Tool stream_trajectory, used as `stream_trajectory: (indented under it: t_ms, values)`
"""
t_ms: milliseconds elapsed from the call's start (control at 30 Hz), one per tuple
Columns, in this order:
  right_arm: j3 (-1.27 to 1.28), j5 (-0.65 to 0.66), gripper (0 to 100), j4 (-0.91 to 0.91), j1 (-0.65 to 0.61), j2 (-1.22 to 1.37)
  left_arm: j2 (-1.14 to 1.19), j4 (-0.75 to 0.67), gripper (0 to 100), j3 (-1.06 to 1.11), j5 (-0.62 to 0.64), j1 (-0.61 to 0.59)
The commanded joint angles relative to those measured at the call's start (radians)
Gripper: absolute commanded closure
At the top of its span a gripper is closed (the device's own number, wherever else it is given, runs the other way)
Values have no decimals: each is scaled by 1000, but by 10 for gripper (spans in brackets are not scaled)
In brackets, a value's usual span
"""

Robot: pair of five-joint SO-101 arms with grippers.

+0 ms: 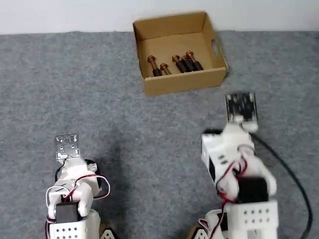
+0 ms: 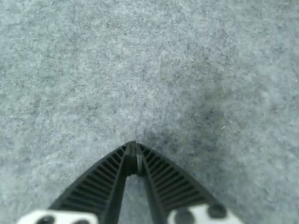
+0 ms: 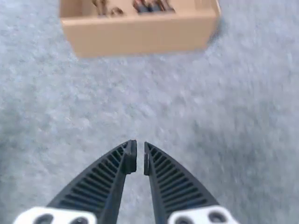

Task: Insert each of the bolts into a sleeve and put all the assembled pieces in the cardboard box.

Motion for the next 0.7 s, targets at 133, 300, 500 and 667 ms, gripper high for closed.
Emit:
stream_trajectory:
  t_ms: [133,300,500,667]
  values:
    - [315,0,991,-24,50,-320,-5,3,994,-5,-2,-3]
    - [497,0,991,-19,50,-501,-5,3,994,-5,-2,-3]
    - [628,0,991,-24,50,-552,-5,2,994,-5,-5,-3]
    - [686,0,991,-15,51,-553,-5,3,994,-5,-5,-3]
